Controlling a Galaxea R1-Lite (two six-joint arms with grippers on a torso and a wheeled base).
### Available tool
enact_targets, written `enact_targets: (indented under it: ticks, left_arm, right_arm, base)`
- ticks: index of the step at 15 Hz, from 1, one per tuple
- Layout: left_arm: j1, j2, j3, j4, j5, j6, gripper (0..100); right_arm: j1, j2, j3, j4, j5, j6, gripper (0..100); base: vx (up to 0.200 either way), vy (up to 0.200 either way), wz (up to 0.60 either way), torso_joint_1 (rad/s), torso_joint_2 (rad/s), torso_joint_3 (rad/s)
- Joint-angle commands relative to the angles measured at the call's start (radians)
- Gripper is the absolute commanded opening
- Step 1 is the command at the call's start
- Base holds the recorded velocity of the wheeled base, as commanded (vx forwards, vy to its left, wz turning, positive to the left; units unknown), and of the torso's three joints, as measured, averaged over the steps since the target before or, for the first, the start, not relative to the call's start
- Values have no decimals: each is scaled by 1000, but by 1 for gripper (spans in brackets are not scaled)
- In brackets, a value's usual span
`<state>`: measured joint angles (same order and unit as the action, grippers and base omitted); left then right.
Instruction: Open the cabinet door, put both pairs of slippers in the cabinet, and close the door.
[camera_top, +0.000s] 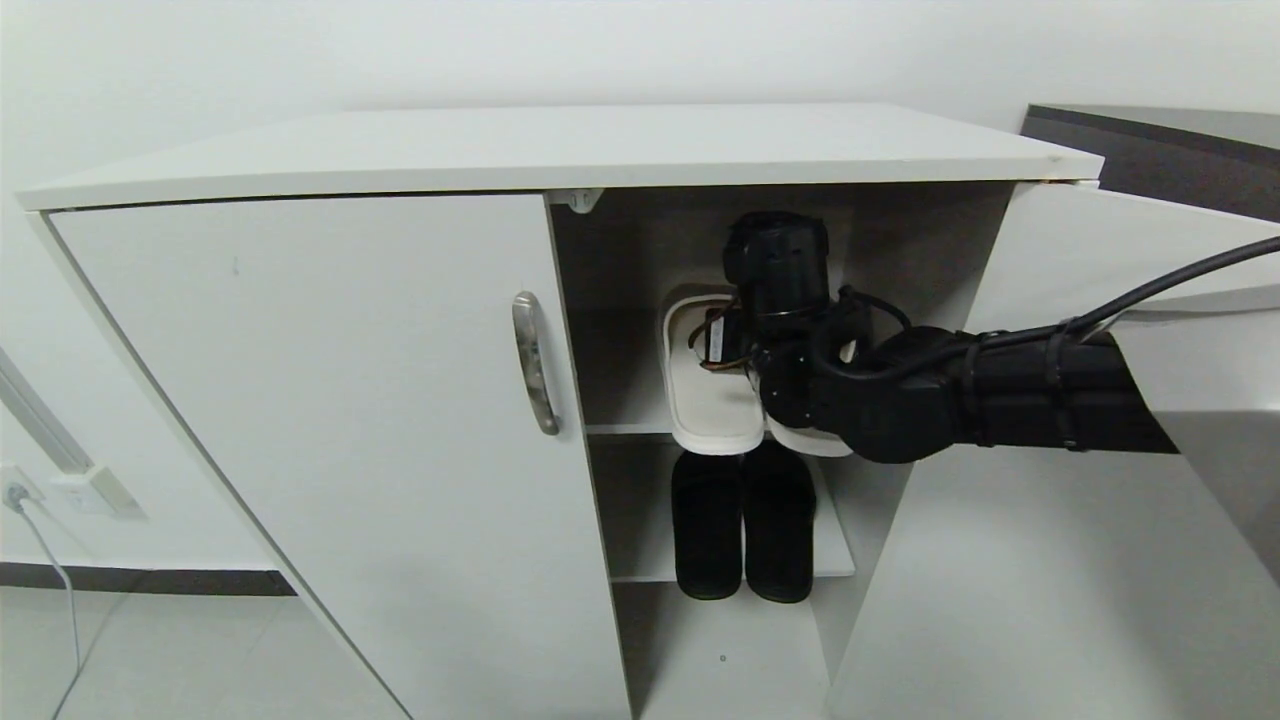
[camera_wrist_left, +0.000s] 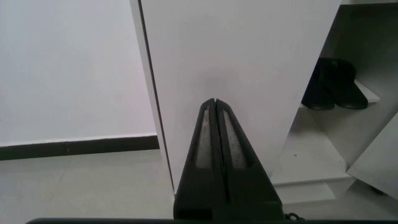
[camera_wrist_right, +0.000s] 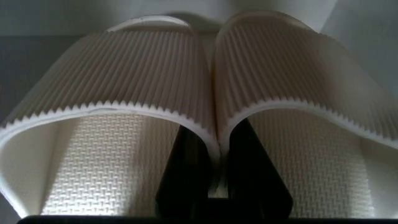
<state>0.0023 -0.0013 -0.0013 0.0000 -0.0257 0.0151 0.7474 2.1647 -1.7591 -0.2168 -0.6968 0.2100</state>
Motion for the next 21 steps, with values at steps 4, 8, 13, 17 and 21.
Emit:
enact_targets:
  ticks: [4,8,13,17,21]
  left_arm:
    - [1,1,0,0,1,-1,0]
    - [1,1,1,0,1,-1,0]
    - [1,1,0,0,1,-1,0]
    - [1,1,1,0,1,-1,0]
    - [1,1,0,0,1,-1,0]
  right_arm:
    - [-19,41,-68,56,7,-6,0]
    - [-19,66,-80,59,5,-14,0]
    - [-22,76,-80,60,5,-17,100]
    - [-20,66,-72,60,3,-20,100]
    - [-8,-3,15,50,-4,-14,100]
  base:
    - [0,0,0,0,0,0]
    - [0,0,0,0,0,0]
    - [0,0,0,0,0,0]
    - [0,0,0,0,0,0]
    - [0,0,0,0,0,0]
